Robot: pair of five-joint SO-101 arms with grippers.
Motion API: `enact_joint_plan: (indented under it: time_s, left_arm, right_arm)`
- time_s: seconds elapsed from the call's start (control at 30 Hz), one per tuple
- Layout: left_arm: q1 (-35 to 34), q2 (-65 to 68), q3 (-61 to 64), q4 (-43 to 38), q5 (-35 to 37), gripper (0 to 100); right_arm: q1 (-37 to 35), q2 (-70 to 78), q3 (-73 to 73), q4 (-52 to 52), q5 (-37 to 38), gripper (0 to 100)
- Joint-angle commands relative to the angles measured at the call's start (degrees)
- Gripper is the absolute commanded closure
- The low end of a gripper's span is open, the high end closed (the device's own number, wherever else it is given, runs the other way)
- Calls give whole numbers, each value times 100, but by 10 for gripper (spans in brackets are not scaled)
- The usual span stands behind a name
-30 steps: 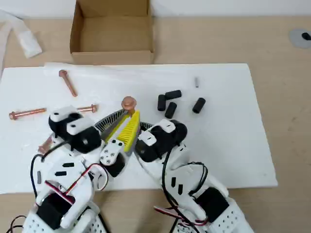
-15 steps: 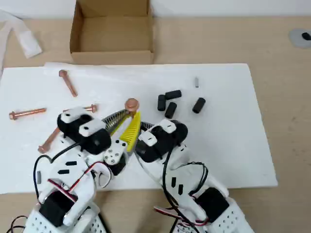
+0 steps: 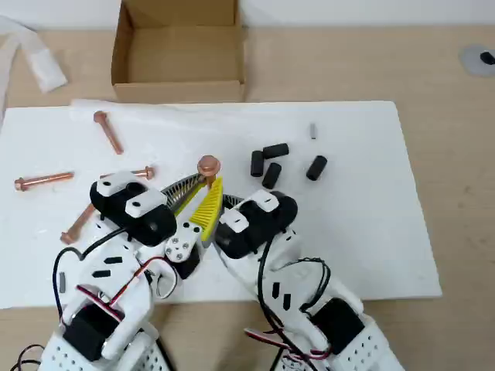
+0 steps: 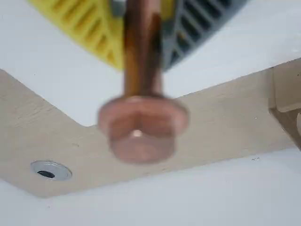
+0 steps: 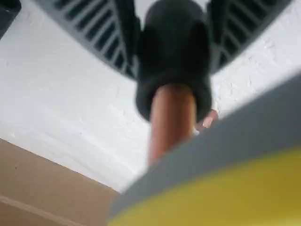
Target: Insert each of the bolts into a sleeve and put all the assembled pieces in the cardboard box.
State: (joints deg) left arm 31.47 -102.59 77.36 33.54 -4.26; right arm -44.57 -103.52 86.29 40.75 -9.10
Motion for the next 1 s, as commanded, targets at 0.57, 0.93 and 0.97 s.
enact_joint_plan:
  time_s: [0.57,0.93,0.97]
  left_arm:
    - [-237,13,-721,826,-53,990]
    - [-237,22,-1116,2013,-9,857]
    - [-237,22,-1152,2154,70,843]
  right_arm:
    - [-66,-673,-224,-132,-18,988]
    - [-57,-655,-215,-123,0,988]
    - [-57,-655,-215,-123,70,988]
